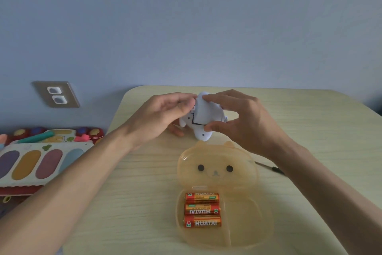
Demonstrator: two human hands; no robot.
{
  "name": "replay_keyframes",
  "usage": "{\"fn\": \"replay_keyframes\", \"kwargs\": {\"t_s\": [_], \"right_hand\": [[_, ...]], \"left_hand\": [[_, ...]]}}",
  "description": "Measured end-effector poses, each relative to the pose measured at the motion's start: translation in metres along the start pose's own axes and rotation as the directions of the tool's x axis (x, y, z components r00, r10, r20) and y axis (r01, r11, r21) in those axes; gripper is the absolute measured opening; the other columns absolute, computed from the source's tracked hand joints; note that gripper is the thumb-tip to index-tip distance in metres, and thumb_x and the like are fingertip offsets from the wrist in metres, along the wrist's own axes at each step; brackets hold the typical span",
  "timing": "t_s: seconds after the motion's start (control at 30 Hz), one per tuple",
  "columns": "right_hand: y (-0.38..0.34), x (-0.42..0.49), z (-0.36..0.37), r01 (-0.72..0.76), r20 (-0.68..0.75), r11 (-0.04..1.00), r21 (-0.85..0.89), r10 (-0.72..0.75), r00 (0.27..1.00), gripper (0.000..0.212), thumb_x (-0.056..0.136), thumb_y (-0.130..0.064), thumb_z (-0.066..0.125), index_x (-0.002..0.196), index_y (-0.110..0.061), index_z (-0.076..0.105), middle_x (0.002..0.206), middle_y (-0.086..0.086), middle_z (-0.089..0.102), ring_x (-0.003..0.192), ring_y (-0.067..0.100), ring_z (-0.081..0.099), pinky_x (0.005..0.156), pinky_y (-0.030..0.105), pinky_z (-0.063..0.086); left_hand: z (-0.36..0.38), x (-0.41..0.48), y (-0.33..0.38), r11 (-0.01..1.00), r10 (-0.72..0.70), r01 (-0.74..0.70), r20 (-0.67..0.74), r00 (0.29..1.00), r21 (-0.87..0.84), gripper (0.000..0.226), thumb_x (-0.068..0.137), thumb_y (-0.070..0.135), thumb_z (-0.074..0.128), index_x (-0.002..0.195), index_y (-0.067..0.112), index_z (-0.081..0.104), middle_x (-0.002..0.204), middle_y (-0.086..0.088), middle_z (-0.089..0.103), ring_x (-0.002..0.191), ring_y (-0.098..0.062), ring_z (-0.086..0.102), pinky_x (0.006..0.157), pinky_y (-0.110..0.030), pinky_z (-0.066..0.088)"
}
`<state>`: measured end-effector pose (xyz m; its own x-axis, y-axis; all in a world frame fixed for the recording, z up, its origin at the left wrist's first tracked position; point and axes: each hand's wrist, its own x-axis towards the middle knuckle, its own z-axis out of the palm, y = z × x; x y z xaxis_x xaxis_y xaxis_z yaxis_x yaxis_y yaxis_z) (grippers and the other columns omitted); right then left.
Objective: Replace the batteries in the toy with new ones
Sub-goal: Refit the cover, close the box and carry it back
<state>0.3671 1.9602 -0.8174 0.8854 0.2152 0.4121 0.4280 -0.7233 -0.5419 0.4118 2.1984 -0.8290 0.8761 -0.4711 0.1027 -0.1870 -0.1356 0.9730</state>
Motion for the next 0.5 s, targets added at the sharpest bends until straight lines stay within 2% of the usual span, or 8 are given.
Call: {"fn": "replay_keyframes", "kwargs": {"t_s": [0.1, 0.17, 0.27, 0.4, 0.5], "right_hand": [[-0.001, 0.000, 0.003, 0.003, -0.007, 1.000, 0.003, -0.003, 1.000, 0.064, 0.077, -0.024, 0.093, 0.136, -0.026, 0.069, 0.127, 0.000, 0.069, 0.110, 0.022, 0.067, 0.084, 0.044, 0.061], [-0.002, 0.000, 0.005, 0.006, -0.019, 1.000, -0.003, -0.006, 1.000, 0.063, 0.077, -0.025, 0.093, 0.135, -0.024, 0.070, 0.126, -0.001, 0.068, 0.109, 0.022, 0.066, 0.082, 0.043, 0.062], [-0.002, 0.000, 0.005, -0.007, -0.018, 1.000, -0.009, 0.007, 1.000, 0.062, 0.076, -0.027, 0.093, 0.134, -0.024, 0.070, 0.126, -0.003, 0.066, 0.106, 0.019, 0.065, 0.084, 0.042, 0.061], [-0.003, 0.000, 0.005, -0.015, -0.021, 1.000, 0.001, 0.015, 1.000, 0.062, 0.077, -0.026, 0.093, 0.134, -0.024, 0.071, 0.127, -0.004, 0.065, 0.097, 0.015, 0.064, 0.082, 0.037, 0.060], [-0.004, -0.001, 0.005, -0.018, -0.019, 1.000, -0.005, 0.018, 1.000, 0.061, 0.078, -0.026, 0.092, 0.135, -0.025, 0.071, 0.128, -0.005, 0.064, 0.084, 0.005, 0.061, 0.074, 0.020, 0.050]], "left_hand": [[0.005, 0.003, -0.003, 1.000, 0.013, -0.013, -0.085, 0.996, 0.000, 0.025, 0.102, 0.028, 0.069, 0.126, 0.028, 0.077, 0.104, 0.002, 0.083, 0.086, -0.019, 0.070, 0.075, -0.037, 0.068], [0.005, 0.005, -0.006, 0.999, 0.029, -0.023, -0.133, 0.991, 0.042, 0.026, 0.101, 0.021, 0.071, 0.126, 0.026, 0.077, 0.104, 0.000, 0.084, 0.079, -0.016, 0.070, 0.076, -0.033, 0.065], [0.004, 0.005, -0.008, 0.999, 0.033, -0.027, -0.148, 0.988, 0.045, 0.031, 0.099, 0.016, 0.073, 0.130, 0.020, 0.076, 0.106, -0.007, 0.084, 0.077, -0.021, 0.070, 0.072, -0.028, 0.064], [0.003, 0.006, -0.011, 1.000, 0.028, -0.027, -0.149, 0.989, 0.007, 0.033, 0.099, 0.015, 0.073, 0.131, 0.019, 0.075, 0.103, -0.005, 0.085, 0.081, -0.025, 0.071, 0.078, -0.037, 0.068], [0.002, 0.005, -0.012, 0.999, 0.031, -0.029, -0.134, 0.991, 0.022, 0.032, 0.100, 0.016, 0.071, 0.132, 0.021, 0.074, 0.095, 0.006, 0.084, 0.081, -0.021, 0.069, 0.082, -0.040, 0.068]]}}
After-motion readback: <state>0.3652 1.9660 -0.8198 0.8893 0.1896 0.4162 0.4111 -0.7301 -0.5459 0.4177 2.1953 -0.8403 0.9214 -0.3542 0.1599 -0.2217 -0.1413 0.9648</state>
